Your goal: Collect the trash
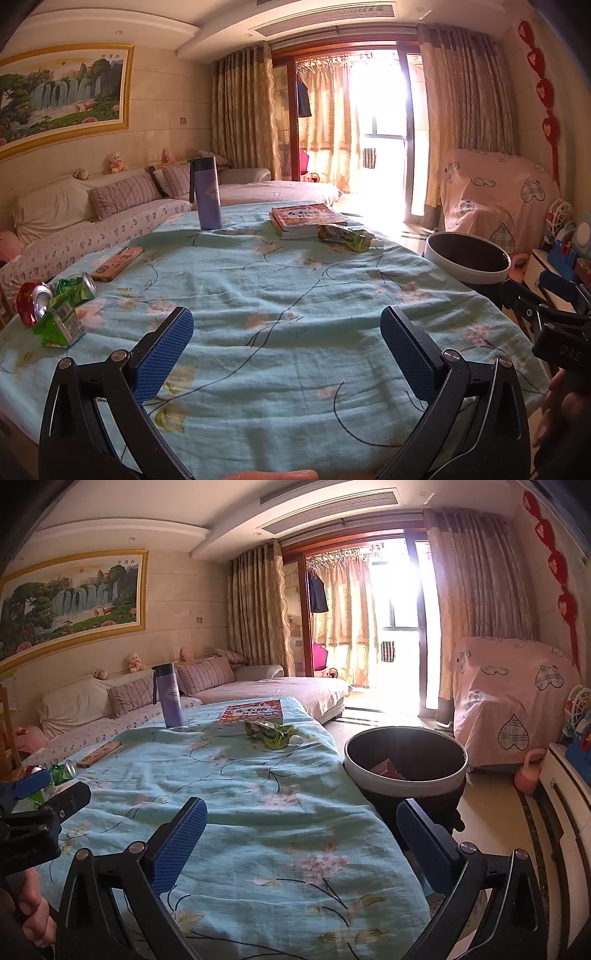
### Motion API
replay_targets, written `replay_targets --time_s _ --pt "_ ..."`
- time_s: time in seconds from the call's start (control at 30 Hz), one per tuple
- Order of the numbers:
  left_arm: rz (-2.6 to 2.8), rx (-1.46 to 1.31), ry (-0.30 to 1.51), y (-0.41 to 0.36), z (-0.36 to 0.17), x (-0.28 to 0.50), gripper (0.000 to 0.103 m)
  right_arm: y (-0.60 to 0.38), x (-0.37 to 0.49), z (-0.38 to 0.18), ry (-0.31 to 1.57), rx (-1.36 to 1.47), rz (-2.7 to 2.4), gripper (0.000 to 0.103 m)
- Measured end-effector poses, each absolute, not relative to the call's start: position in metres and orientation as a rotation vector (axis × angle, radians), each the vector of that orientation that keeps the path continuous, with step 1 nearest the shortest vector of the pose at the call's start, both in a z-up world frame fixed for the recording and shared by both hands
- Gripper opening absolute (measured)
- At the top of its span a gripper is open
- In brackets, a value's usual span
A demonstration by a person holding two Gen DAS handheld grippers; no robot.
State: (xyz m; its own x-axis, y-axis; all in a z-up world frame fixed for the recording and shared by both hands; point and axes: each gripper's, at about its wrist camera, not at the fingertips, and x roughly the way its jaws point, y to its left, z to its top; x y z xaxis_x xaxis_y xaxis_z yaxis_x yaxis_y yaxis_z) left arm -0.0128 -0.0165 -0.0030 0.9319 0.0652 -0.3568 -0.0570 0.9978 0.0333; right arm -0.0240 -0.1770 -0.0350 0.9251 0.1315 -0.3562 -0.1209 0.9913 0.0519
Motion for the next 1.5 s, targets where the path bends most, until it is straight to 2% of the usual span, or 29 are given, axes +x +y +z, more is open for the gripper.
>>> replay_targets --time_s 1.5 --pt "0.051 0.022 0.374 -0.0196 -0.0014 -0.0121 0.103 -0.1788 -0.0286 -0.0285 0.337 0.055 0.168 0.103"
